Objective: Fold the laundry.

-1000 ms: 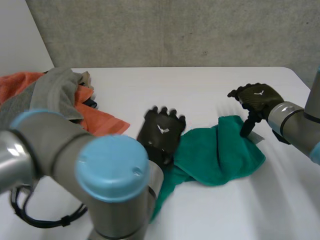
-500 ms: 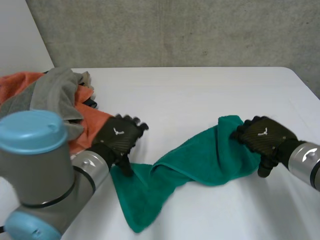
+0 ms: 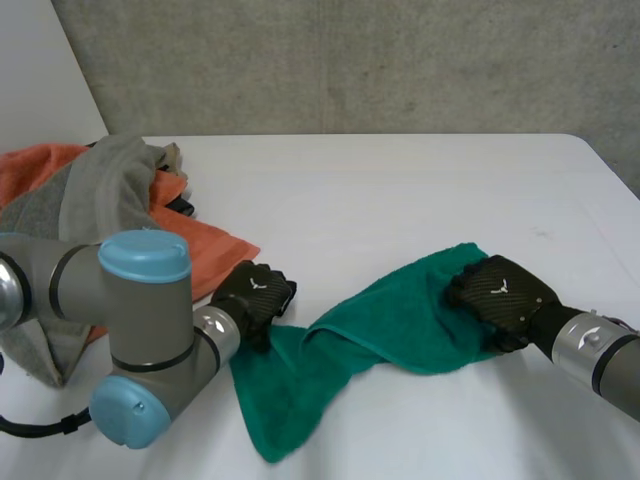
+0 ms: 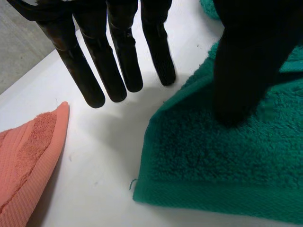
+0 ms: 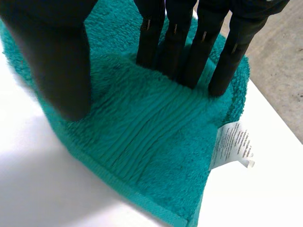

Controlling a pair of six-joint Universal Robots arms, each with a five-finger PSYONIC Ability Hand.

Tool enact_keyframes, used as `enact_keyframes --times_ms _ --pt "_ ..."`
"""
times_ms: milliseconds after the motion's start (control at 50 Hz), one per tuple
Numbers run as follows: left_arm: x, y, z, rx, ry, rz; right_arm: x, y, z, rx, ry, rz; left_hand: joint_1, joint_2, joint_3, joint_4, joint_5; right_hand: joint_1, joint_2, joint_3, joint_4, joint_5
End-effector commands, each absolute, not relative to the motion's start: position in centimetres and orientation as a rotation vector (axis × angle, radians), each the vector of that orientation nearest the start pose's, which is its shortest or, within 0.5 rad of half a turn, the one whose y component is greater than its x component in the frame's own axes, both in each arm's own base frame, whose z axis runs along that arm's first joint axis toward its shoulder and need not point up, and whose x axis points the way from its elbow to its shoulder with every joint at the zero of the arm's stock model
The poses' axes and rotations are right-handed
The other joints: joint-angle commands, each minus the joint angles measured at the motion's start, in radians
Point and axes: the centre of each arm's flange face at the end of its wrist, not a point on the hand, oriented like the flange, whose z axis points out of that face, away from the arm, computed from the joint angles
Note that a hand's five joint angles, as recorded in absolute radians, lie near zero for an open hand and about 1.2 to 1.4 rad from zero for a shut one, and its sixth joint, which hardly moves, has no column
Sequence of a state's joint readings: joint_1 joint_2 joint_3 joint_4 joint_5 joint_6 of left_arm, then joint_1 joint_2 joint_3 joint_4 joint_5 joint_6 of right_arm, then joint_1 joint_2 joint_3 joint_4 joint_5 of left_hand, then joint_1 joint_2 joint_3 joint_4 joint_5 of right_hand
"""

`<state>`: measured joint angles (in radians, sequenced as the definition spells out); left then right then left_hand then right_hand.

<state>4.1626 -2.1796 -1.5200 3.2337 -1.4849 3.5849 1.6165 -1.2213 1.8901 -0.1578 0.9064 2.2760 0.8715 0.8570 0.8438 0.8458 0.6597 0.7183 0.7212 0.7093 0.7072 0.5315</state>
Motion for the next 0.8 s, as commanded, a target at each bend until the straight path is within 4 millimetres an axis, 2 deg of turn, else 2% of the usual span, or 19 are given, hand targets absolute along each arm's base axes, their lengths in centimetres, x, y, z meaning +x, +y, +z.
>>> enact_keyframes --times_ms 20,160,180,200,220,240,260,300,320,360,400,440,500,580,600,660,680,740,800 --pt "-31.3 -24.2 12.0 1.386 2.403 -1.723 20.1 -27.4 14.3 -1.529 1.969 -1.721 0.525 0.539 0.552 0.55 0.562 0.678 0.675 0.687 0.689 0.69" --pt "-31.6 -24.9 13.6 1.329 2.355 -1.785 19.6 -29.5 16.2 -1.505 2.067 -1.837 0.525 0.539 0.552 0.55 0.562 0.678 0.675 0.687 0.689 0.69" --pt "-31.6 -25.1 14.2 1.312 2.342 -1.805 19.5 -29.8 16.8 -1.492 2.086 -1.863 0.525 0.539 0.552 0.55 0.562 0.678 0.675 0.687 0.689 0.69" --pt "-31.7 -25.2 14.9 1.299 2.325 -1.83 19.3 -30.4 18.7 -1.446 2.119 -1.927 0.525 0.539 0.552 0.55 0.562 0.678 0.675 0.687 0.689 0.69" --pt "-31.6 -25.2 15.9 1.28 2.304 -1.862 19.2 -30.6 19.9 -1.412 2.135 -1.96 0.525 0.539 0.552 0.55 0.562 0.678 0.675 0.687 0.689 0.69" --pt "-31.5 -25.2 18.9 1.231 2.24 -1.96 19.0 -30.7 21.3 -1.386 2.148 -1.993 0.525 0.539 0.552 0.55 0.562 0.678 0.675 0.687 0.689 0.69" --pt "-31.3 -25.1 20.5 1.208 2.207 -2.012 18.8 -30.6 22.6 -1.357 2.168 -2.016 0.525 0.539 0.552 0.55 0.562 0.678 0.675 0.687 0.689 0.69" --pt "-31.1 -24.6 23.2 1.172 2.144 -2.1 18.2 -29.9 26.7 -1.311 2.2 -2.054 0.525 0.539 0.552 0.55 0.562 0.678 0.675 0.687 0.689 0.69" --pt "-30.7 -24.0 25.8 1.135 2.08 -2.182 18.0 -29.6 28.0 -1.303 2.208 -2.063 0.525 0.539 0.552 0.55 0.562 0.678 0.675 0.687 0.689 0.69" --pt "-30.2 -23.3 28.1 1.098 2.024 -2.259 17.4 -28.9 30.8 -1.289 2.248 -2.048 0.525 0.539 0.552 0.55 0.562 0.678 0.675 0.687 0.689 0.69" --pt "-29.4 -22.1 30.8 1.057 1.961 -2.335 16.8 -28.6 32.1 -1.28 2.288 -2.018 0.525 0.539 0.552 0.55 0.562 0.678 0.675 0.687 0.689 0.69" --pt "-29.0 -21.5 31.6 1.049 1.95 -2.347 16.2 -28.1 32.9 -1.295 2.351 -1.942 0.525 0.539 0.552 0.55 0.562 0.678 0.675 0.687 0.689 0.69" --pt "-28.6 -21.0 29.9 1.093 2.037 -2.233 16.2 -27.5 32.9 -1.375 2.376 -1.847 0.525 0.539 0.552 0.55 0.562 0.678 0.675 0.687 0.689 0.69" --pt "-29.3 -21.3 26.0 1.18 2.161 -2.057 17.2 -28.4 29.5 -1.557 2.397 -1.656 0.525 0.539 0.552 0.55 0.562 0.678 0.675 0.687 0.689 0.69" --pt "-29.9 -21.7 24.1 1.209 2.199 -1.989 17.5 -28.7 28.8 -1.574 2.398 -1.62 0.525 0.539 0.552 0.55 0.562 0.678 0.675 0.687 0.689 0.69" --pt "-30.5 -23.0 21.6 1.214 2.235 -1.905 18.5 -29.6 26.5 -1.604 2.427 -1.518 0.525 0.539 0.552 0.55 0.562 0.678 0.675 0.687 0.689 0.69" --pt "-31.0 -24.3 20.9 1.196 2.226 -1.894 18.6 -29.9 26.1 -1.609 2.443 -1.504 0.525 0.539 0.552 0.55 0.562 0.678 0.675 0.687 0.689 0.69" --pt "-32.1 -26.5 20.7 1.153 2.18 -1.918 19.0 -31.9 24.6 -1.622 2.482 -1.521 0.525 0.539 0.552 0.55 0.562 0.678 0.675 0.687 0.689 0.69" --pt "-33.6 -29.3 23.1 1.088 2.036 -2.035 19.4 -34.2 24.6 -1.616 2.468 -1.673 0.525 0.539 0.552 0.55 0.562 0.678 0.675 0.687 0.689 0.69"
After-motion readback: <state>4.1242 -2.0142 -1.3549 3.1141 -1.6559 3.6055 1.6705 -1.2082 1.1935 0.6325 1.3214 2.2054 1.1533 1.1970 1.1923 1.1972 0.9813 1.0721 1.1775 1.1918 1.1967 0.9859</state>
